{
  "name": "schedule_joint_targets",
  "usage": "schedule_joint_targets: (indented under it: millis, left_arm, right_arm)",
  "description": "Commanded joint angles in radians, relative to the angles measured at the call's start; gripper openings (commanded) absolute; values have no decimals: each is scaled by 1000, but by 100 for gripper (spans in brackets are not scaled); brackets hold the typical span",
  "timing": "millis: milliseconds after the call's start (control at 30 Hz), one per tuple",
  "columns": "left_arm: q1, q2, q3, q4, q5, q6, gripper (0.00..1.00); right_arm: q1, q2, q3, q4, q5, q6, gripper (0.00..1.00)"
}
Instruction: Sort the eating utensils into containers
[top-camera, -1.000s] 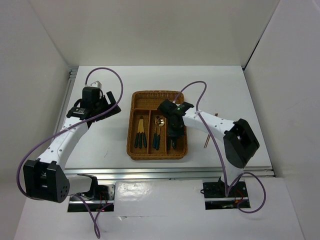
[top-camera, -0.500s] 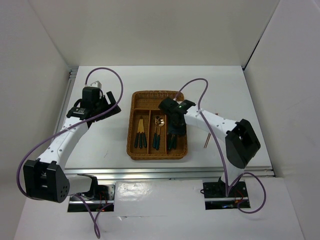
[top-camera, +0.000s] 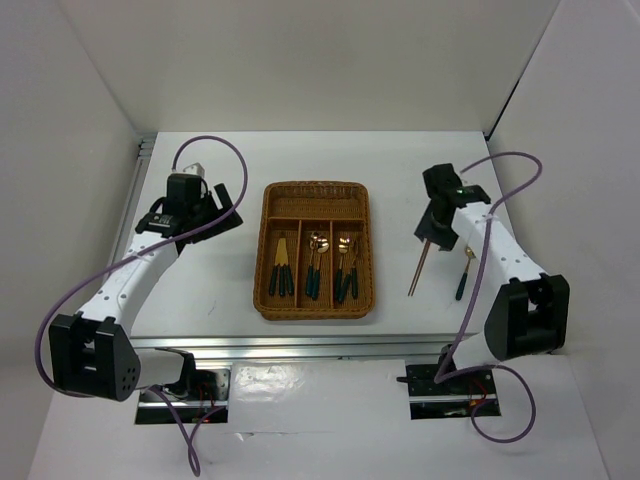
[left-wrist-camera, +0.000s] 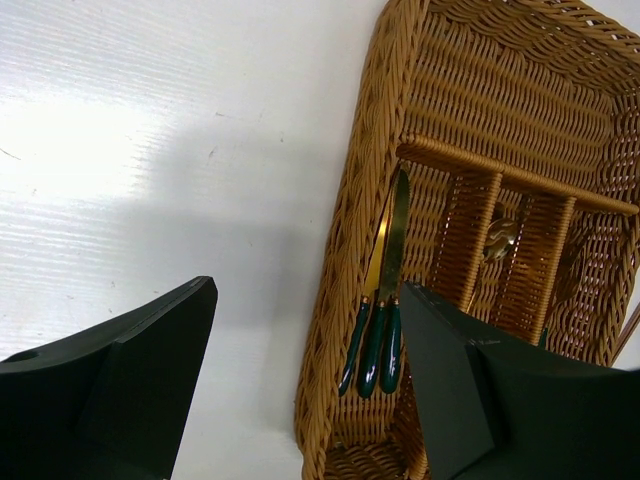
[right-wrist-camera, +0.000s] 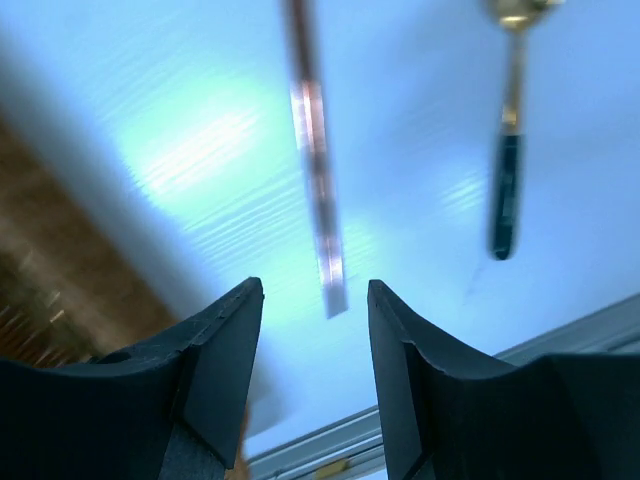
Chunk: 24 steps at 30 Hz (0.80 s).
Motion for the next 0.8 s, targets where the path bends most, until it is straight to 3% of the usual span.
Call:
schedule_joint_targets:
  millis: [0, 200, 600, 767]
  left_arm:
    - [6, 7, 10, 23, 7, 18, 88]
    - [6, 25, 10, 23, -3, 18, 88]
    - [6, 45, 1, 23, -12, 18, 88]
    - [6, 54, 10, 23, -22, 18, 88]
  right_arm:
    - [-137, 13, -75, 20, 19, -93, 54]
    - [-266, 103, -127, 58, -88, -103, 49]
    - [-266, 275, -132, -1, 109, -23, 50]
    - [-266, 275, -111, -29, 140, -21, 58]
